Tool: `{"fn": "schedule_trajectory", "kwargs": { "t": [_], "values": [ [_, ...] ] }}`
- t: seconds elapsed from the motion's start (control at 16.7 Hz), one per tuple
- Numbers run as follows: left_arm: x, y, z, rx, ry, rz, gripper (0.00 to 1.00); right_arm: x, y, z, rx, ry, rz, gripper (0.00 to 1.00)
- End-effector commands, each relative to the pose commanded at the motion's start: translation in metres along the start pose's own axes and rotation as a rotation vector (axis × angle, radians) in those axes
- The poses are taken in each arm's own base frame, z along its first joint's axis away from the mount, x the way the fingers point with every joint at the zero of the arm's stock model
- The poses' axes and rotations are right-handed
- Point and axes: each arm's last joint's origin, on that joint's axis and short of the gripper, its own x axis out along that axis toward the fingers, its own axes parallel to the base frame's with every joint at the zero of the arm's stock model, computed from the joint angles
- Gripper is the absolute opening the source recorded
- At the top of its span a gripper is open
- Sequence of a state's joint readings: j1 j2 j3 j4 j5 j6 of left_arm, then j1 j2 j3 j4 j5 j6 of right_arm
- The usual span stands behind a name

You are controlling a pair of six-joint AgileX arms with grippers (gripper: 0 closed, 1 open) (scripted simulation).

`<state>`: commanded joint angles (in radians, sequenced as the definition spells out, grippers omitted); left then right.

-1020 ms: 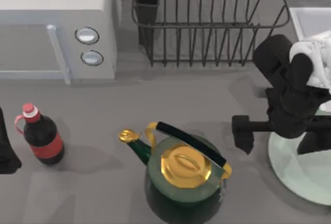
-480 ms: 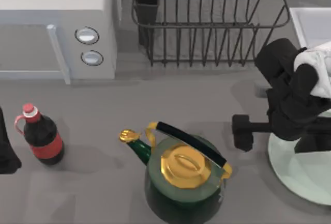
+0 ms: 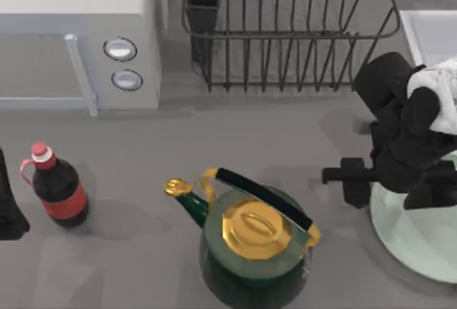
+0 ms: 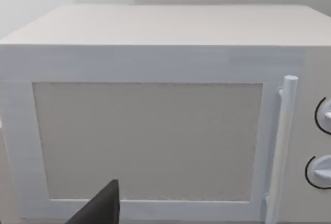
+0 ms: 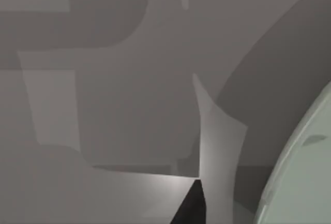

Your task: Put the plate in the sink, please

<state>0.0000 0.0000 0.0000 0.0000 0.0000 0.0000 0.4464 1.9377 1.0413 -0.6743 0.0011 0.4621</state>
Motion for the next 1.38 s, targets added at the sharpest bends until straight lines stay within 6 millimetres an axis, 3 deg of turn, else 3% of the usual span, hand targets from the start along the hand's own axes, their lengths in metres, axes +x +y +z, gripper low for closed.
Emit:
{"fn": "schedule_trajectory", "kwargs": {
  "t": [0.24,0.72,0.78,0.96,1.14,1.38],
  "values": [
    [0.0,0.0,0.0,0.0,0.0,0.0,1.0,0.0,0.0,0.0,0.0,0.0,0.0,0.02],
    [0.0,0.0,0.0,0.0,0.0,0.0,1.0,0.0,0.0,0.0,0.0,0.0,0.0,0.0],
    [0.0,0.0,0.0,0.0,0.0,0.0,1.0,-0.029,-0.002,0.007,0.01,-0.1,0.036,0.0],
    [0.0,0.0,0.0,0.0,0.0,0.0,1.0,-0.035,0.0,0.011,0.01,-0.094,0.033,0.0],
    [0.0,0.0,0.0,0.0,0.0,0.0,1.0,-0.06,0.008,0.024,0.01,-0.082,0.028,0.0],
    [0.0,0.0,0.0,0.0,0.0,0.0,1.0,-0.134,0.016,0.039,0.01,-0.072,0.023,0.0]
  ]
}}
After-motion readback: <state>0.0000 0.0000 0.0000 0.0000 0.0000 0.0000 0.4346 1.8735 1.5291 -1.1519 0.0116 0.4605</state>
